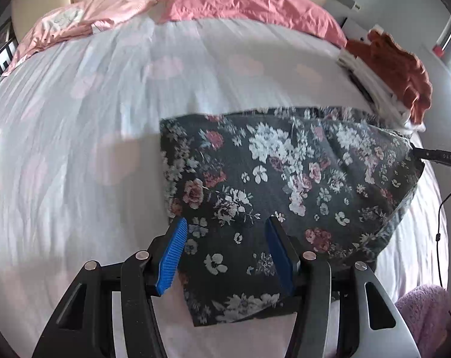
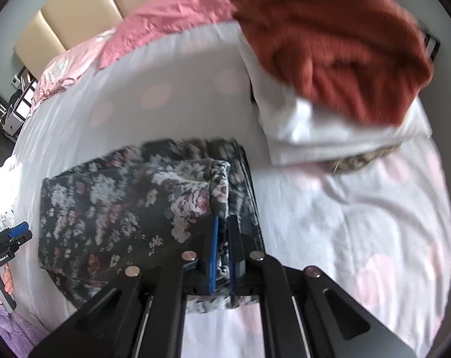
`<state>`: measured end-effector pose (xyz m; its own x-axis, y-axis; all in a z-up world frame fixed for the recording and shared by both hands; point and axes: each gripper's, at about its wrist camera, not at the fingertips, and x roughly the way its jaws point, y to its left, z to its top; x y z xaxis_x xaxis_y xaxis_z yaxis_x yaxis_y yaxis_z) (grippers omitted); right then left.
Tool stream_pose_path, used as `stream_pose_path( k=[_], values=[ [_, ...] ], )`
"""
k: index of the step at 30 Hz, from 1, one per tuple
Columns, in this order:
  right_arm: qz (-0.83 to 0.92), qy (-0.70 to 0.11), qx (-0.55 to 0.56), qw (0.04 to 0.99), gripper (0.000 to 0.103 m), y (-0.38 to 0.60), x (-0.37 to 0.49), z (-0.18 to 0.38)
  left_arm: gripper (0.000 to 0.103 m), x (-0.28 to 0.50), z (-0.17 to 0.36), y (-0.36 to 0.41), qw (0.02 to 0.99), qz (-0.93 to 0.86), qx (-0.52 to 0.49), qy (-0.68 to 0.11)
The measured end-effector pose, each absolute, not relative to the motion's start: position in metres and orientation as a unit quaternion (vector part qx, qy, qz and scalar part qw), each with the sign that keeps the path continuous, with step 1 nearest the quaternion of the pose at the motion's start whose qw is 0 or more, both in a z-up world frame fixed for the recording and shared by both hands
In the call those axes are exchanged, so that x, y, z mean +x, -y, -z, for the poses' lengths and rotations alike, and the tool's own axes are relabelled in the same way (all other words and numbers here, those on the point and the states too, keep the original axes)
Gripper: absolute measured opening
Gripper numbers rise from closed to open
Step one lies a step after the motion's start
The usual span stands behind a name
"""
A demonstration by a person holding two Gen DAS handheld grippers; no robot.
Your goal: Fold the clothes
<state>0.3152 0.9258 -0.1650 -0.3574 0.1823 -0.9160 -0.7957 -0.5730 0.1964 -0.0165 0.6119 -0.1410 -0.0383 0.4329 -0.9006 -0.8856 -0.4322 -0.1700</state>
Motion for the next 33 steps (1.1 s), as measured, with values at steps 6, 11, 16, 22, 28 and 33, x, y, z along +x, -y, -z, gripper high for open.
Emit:
stream_pose_path(
  k=[6,11,16,22,28,33],
  values=[
    [-0.747,-0.369,-0.473,0.287,0.01,-0.936,0.323,0.201,0.056,-0.02,0.16,-0.625,0.462,-0.677,-0.518,-0.245],
    [-0.746,-0.402,-0.466,0.254,0.021,-0.939,0.34,0.196,0.056,-0.023,0.172,-0.624,0.445,-0.679,-0.52,-0.265],
    [-0.74,-0.447,-0.449,0.228,0.022,-0.931,0.358,0.198,0.058,-0.029,0.186,-0.617,0.426,-0.676,-0.529,-0.286],
    [-0.721,-0.48,-0.446,0.226,0.034,-0.932,0.364,0.215,0.058,-0.034,0.187,-0.609,0.425,-0.678,-0.53,-0.28],
    [-0.712,-0.522,-0.414,0.219,0.017,-0.935,0.365,0.223,0.058,-0.038,0.186,-0.602,0.426,-0.679,-0.531,-0.276],
    [-0.741,-0.493,-0.395,0.228,0.011,-0.93,0.366,0.185,0.058,-0.032,0.168,-0.599,0.436,-0.692,-0.511,-0.265]
  ],
)
